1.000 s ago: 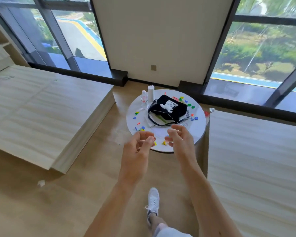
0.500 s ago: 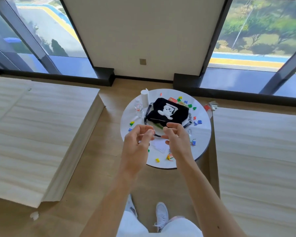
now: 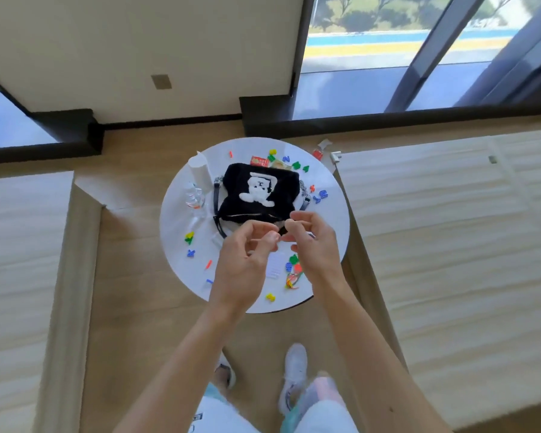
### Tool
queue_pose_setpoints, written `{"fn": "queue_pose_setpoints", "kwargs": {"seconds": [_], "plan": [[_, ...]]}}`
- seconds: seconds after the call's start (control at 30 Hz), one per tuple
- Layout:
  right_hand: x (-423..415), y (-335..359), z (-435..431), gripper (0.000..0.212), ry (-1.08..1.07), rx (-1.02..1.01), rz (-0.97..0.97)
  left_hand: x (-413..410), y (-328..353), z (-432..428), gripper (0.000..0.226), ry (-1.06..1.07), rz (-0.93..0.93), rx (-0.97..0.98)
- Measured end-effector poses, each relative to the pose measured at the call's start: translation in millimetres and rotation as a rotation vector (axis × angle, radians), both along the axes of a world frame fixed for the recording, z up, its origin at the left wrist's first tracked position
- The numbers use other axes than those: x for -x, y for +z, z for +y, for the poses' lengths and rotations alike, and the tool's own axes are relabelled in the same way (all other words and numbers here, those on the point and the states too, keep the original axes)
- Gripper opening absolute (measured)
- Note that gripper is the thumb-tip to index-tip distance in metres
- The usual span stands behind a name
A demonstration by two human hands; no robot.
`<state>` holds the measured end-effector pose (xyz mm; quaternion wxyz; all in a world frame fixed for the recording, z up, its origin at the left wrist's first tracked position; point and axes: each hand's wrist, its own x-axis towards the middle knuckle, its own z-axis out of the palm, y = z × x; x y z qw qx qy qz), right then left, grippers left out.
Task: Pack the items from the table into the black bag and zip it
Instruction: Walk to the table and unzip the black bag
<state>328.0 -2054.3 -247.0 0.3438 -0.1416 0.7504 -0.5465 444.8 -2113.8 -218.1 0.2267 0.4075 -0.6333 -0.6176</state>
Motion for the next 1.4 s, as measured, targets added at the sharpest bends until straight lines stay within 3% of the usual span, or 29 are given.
{"fn": "queue_pose_setpoints", "kwargs": {"seconds": [0.17,0.37,0.63,0.83,1.1,1.17,1.3,1.4], "plan": [[19,-55,-32,0.011,0.013,-0.061,0.023,9,-56,-33,0.011,-0.006,-0.065,-0.029],[65,-164,-65,0.02,0.126,-0.071,0.183,46,-169,-61,0.01,-0.042,-0.096,0.022],[157,-340,-109,0.022,0.176,-0.024,0.44,123,-366,-126,0.009,-0.185,-0.262,0.285],[193,-439,-132,0.028,0.237,0.092,0.578,168,-463,-163,0.011,-0.286,-0.349,0.496],[216,-481,-133,0.038,0.427,0.104,0.883,193,-508,-174,0.009,-0.311,-0.411,0.861],[218,-481,-130,0.04,0.409,0.024,1.008,194,-506,-170,0.011,-0.294,-0.433,0.906],[217,-488,-132,0.055,0.415,-0.336,1.134,199,-502,-162,0.015,-0.273,-0.555,1.078],[218,-496,-140,0.054,0.405,-0.347,1.181,207,-506,-161,0.016,-0.252,-0.603,1.184]]}}
